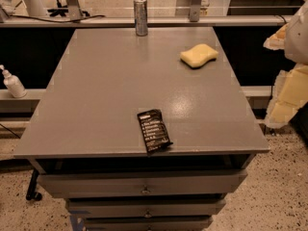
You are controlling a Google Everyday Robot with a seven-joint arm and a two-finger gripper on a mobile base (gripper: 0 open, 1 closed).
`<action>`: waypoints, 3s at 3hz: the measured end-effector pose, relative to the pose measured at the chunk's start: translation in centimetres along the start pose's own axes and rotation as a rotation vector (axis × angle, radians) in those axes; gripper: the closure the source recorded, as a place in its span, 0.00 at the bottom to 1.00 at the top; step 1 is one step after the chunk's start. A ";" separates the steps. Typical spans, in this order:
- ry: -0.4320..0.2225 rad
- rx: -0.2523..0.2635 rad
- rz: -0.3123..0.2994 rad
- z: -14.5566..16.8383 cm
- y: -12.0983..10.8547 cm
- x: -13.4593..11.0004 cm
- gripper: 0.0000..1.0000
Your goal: Move sponge near rxbar chocolate
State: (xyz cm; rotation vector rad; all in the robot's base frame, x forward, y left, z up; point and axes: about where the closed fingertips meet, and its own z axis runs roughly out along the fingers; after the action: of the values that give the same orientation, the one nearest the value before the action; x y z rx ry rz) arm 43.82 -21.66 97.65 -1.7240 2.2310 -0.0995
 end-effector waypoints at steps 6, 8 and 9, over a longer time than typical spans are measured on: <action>-0.327 0.193 0.266 12.9 -23.3 -2.6 0.00; -0.491 0.115 0.418 19.3 -27.1 -4.6 0.00; -0.507 0.077 0.461 21.4 -27.3 -4.8 0.16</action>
Offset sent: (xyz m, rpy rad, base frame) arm 0.0911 0.0243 -0.0257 0.0369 -0.1315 0.0743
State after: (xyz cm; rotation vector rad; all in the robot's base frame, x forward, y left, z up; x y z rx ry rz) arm 76.55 -21.50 85.08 -1.0086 2.1248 0.3166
